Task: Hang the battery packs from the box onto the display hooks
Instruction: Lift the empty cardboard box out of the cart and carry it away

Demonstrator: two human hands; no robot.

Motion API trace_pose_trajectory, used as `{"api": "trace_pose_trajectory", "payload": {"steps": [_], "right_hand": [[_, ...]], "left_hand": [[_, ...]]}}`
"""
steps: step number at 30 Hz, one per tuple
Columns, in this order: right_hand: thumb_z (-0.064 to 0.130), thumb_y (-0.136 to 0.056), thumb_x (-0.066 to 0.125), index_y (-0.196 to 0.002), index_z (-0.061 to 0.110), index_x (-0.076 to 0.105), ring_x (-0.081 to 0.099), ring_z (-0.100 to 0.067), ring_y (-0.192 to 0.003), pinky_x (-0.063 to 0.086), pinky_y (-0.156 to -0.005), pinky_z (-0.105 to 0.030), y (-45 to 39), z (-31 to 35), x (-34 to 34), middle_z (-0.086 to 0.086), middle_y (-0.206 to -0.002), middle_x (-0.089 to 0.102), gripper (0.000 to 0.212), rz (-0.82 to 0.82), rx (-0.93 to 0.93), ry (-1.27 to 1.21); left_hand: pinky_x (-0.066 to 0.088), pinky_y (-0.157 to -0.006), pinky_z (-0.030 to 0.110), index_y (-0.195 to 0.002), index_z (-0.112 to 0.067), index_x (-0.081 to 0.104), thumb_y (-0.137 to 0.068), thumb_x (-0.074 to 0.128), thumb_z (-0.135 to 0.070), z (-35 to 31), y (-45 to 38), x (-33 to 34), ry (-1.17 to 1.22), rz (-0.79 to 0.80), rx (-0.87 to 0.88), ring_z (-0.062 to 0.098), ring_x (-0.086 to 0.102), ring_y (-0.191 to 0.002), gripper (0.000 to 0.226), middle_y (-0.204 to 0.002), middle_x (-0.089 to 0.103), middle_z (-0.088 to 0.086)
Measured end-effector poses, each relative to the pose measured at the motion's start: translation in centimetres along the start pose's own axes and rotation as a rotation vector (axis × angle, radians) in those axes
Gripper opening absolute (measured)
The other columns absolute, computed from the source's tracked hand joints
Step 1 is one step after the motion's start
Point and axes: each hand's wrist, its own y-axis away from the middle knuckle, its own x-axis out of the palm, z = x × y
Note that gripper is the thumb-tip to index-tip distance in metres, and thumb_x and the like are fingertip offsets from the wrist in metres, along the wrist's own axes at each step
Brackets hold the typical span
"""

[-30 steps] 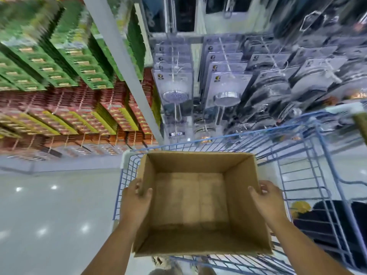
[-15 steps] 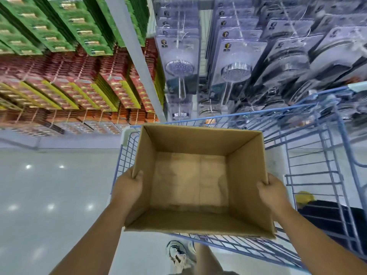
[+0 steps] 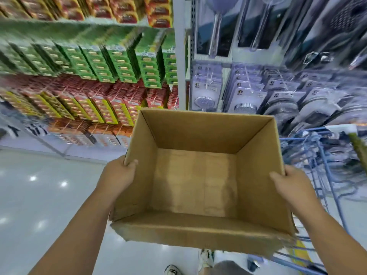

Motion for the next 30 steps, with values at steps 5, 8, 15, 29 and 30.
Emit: {"api": "trace_pose_trajectory", "payload": {"steps": [5,8,15,29,30], "right_hand": [[0.021,-0.097,0.062,-0.074,0.012,0.060,0.056,-0.028,-0.064,0.040,-0.058,-0.035,3.2,6.2,-2.5,-0.012,-0.069,0.061,0.024,-0.007,-0.184,0.026],[0.023,-0.097,0.062,-0.082,0.008,0.064,0.059,-0.027,-0.067,0.040,-0.059,-0.033,3.7,10.5,-3.0,-0.014,-0.074,0.065,0.021,0.046,-0.286,0.067],[0.032,-0.090,0.064,-0.076,0.010,0.065,0.066,-0.036,-0.076,0.057,-0.076,-0.047,5.7,18.5,1.2,-0.014,-0.074,0.068,0.026,0.192,-0.545,0.045],[0.023,-0.092,0.067,-0.076,0.015,0.070,0.065,-0.036,-0.077,0.051,-0.069,-0.040,24.4,27.9,14.6,-0.008,-0.070,0.067,0.018,0.617,-1.075,0.222],[0.023,-0.092,0.067,-0.078,0.015,0.071,0.065,-0.037,-0.078,0.051,-0.069,-0.041,26.5,28.2,15.9,-0.010,-0.072,0.068,0.017,0.647,-1.109,0.230]], "left_hand": [[0.046,-0.095,0.042,-0.140,-0.013,0.061,-0.108,0.048,-0.041,1.5,4.6,-6.2,0.116,-0.151,-0.056,0.039,0.059,-0.114,0.045,-0.134,0.065,0.018],[0.047,-0.102,0.045,-0.140,-0.014,0.062,-0.107,0.049,-0.041,2.6,7.8,-9.7,0.179,-0.261,-0.112,0.040,0.059,-0.120,0.044,-0.135,0.065,0.017],[0.048,-0.100,0.046,-0.140,-0.013,0.062,-0.108,0.049,-0.041,7.1,16.5,-14.7,0.260,-0.511,-0.290,0.041,0.060,-0.119,0.045,-0.135,0.064,0.017],[0.054,-0.098,0.048,-0.136,-0.014,0.064,-0.106,0.049,-0.047,22.6,36.4,-18.6,0.457,-0.918,-0.723,0.040,0.064,-0.112,0.047,-0.127,0.068,0.017],[0.054,-0.098,0.048,-0.135,-0.014,0.064,-0.107,0.049,-0.047,24.2,37.8,-18.8,0.477,-0.936,-0.754,0.040,0.065,-0.111,0.047,-0.125,0.068,0.016]]}}
